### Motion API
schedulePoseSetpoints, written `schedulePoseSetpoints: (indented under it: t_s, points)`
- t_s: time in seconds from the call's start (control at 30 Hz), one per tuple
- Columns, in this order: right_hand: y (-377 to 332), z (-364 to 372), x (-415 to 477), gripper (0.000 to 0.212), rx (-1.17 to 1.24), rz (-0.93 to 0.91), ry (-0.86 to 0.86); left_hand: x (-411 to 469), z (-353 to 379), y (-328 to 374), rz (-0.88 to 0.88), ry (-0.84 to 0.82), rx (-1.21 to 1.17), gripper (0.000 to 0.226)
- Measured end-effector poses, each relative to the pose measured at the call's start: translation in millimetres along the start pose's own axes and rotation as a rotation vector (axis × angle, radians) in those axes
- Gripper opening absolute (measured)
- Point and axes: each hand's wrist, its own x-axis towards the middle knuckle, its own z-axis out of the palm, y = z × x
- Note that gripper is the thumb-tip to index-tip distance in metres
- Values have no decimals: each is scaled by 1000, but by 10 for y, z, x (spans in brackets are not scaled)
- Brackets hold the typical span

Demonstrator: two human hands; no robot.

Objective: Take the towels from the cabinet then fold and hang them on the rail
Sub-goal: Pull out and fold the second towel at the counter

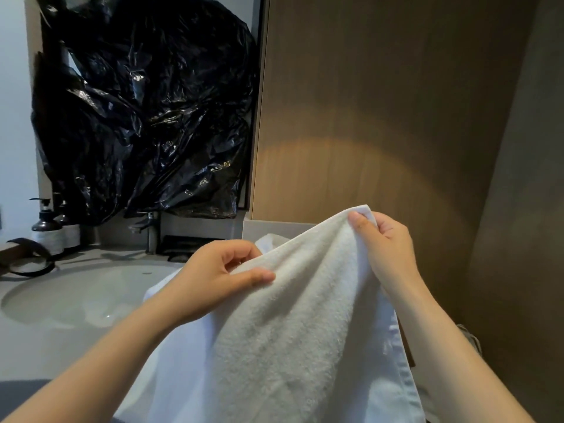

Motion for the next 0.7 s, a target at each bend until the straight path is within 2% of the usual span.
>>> schedulePoseSetpoints:
  t_s: [0.1, 0.2, 0.27, 0.37, 0.43, 0.5, 0.6, 0.7]
  points:
    - [97, -160, -21, 38, -29, 23, 52, -103, 19, -138, -47, -80, 14, 44]
    - [174, -305, -33, 46, -71, 53, 96, -200, -22, -289, -81, -128, 173, 52]
    - [212, -379, -52, 48, -104, 78, 118, -248, -53, -373, -113, -144, 271, 43]
    - [265, -516, -76, 42, -124, 119, 164, -309, -161, -472, -177, -115, 354, 15]
    - [300, -627, -100, 46, -104, 130, 193, -355, -266, -546, -220, -74, 390, 14]
    - [335, -706, -144, 43, -117, 139, 209, -388, -329, -606, -259, 3, 400, 17]
    - [415, -752, -223, 46, -161, 156, 246, -399, -256, -643, -276, 179, 289, 18]
    - [494, -771, -317, 48, -204, 183, 268, -365, -106, -650, -349, 325, -36, 9]
